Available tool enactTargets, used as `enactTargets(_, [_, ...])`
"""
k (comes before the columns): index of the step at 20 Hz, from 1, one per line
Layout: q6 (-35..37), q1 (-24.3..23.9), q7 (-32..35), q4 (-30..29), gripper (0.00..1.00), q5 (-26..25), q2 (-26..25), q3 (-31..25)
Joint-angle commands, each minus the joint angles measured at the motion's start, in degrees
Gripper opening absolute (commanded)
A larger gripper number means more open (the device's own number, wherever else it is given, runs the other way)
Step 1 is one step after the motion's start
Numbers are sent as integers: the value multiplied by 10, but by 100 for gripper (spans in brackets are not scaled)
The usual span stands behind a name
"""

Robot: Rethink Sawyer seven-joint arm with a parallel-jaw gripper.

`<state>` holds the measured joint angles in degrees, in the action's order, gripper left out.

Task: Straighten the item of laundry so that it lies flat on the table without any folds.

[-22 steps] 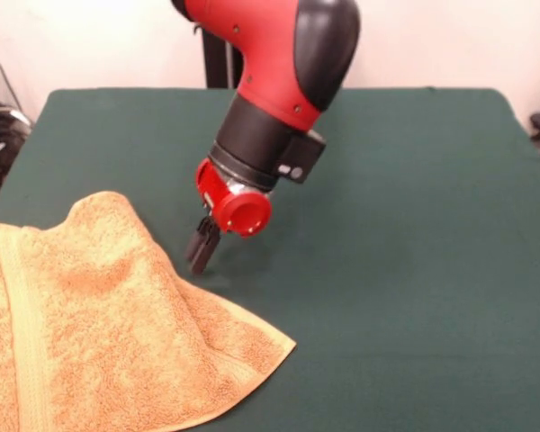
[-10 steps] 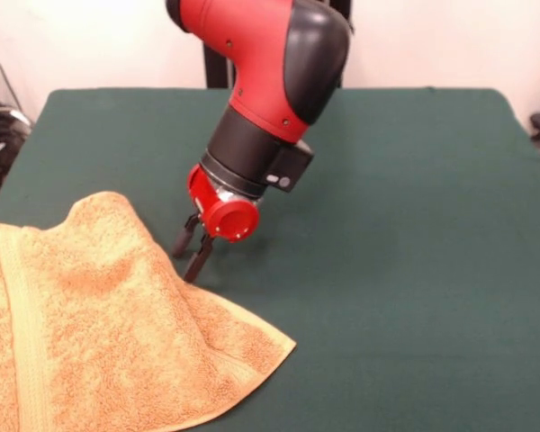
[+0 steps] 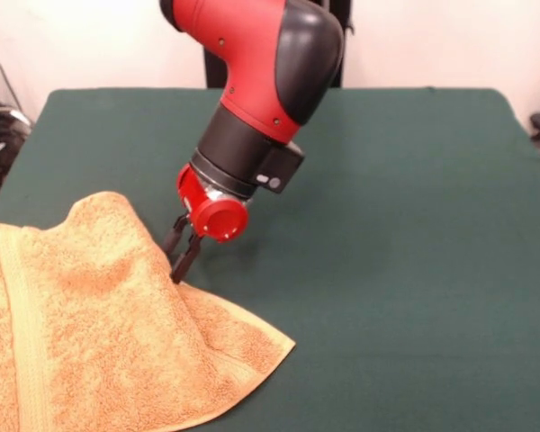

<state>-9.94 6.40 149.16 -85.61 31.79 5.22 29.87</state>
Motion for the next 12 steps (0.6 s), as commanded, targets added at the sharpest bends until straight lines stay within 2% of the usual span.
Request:
enactTargets(1, [-68,0,120,-28,100,7,20,-71])
enactTargets(5, [-95,-4,119,-21,100,13,6,-73])
enactTargets(8, [-112,-26,120,-12,100,-8,4,-96])
enactTargets(12, [-87,-44,86,-5,100,-36,8,-111])
